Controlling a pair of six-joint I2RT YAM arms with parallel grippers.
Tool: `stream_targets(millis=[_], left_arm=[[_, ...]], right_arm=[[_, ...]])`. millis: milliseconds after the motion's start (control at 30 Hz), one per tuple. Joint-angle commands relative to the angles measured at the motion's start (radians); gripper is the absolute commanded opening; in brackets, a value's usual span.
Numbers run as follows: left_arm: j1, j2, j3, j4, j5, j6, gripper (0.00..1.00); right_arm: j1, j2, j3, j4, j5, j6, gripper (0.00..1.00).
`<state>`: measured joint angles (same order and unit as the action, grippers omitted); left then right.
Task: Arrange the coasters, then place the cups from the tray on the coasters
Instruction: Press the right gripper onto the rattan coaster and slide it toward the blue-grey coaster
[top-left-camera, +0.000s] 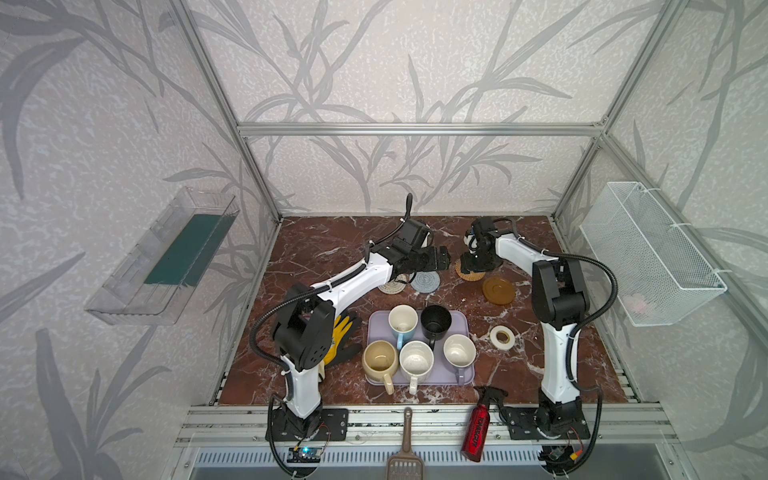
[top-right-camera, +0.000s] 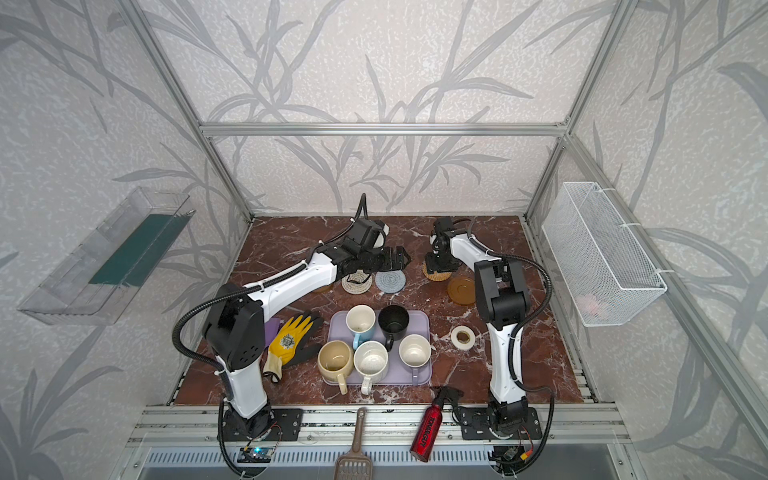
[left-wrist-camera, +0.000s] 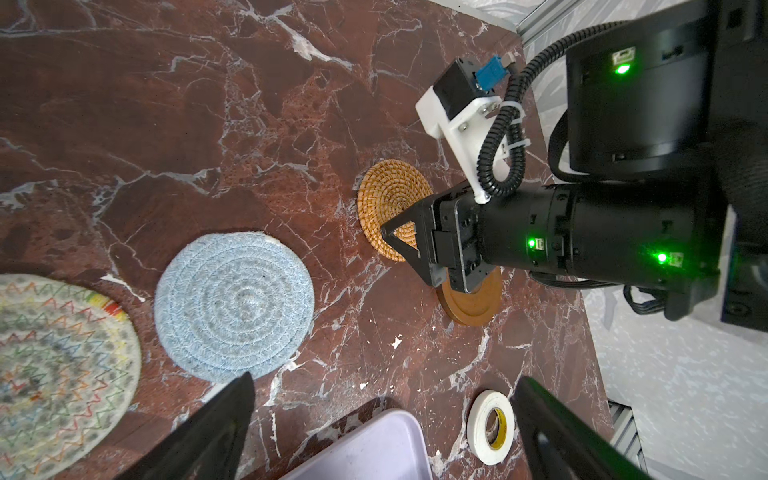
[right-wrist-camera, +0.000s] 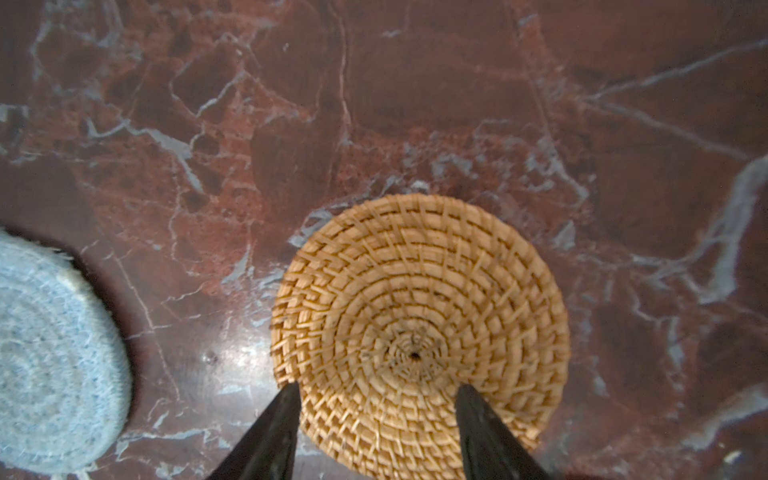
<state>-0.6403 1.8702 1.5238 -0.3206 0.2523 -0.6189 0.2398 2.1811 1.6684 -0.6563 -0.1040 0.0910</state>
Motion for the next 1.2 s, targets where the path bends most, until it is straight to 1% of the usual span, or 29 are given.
stream_targets(millis=[0,33,100,133,300,400,533,733,933,1167], left_arm=[[0.004,0.005,0.019,0.006,-0.015,0.022,0.99],[0.007,-0.001,0.013,0.010,-0.004,0.024,0.99],[0.023,-0.032,-0.027,0.069,0.051,0.019,0.99],[0.028,-0.049,-0.045,0.087,0.055,0.015,0.99],[0.043,-0.086,-0.056,0.047,0.024,0.035,0.99],[0.044,-0.102,-0.086,0.058,0.009,0.012,0.99],[0.054,-0.129,-0.131,0.104,0.027,-0.016,0.99],[0.060,-0.158,-0.159,0.102,0.028,-0.023,0.99],[0.076,-0.163,-0.159,0.092,0.077,-0.045,0.99],[0.079,-0.184,-0.191,0.079,0.087,-0.063,0.99]], right_arm=[[0.012,0.046,0.036,-0.058,0.023,-0.023,0.60],[0.014,0.055,0.043,-0.069,0.019,-0.027,0.60],[0.014,0.066,0.048,-0.081,0.003,-0.032,0.59],[0.016,0.067,0.049,-0.085,-0.001,-0.034,0.59],[0.054,0.067,0.045,-0.107,0.004,-0.054,0.57],[0.067,0.060,0.030,-0.116,-0.015,-0.041,0.55],[0.090,0.036,-0.008,-0.112,-0.034,-0.038,0.54],[0.112,0.023,-0.005,-0.150,-0.025,-0.047,0.53],[0.121,0.001,-0.031,-0.145,-0.040,-0.034,0.53],[0.126,0.006,-0.029,-0.154,-0.054,-0.036,0.52]])
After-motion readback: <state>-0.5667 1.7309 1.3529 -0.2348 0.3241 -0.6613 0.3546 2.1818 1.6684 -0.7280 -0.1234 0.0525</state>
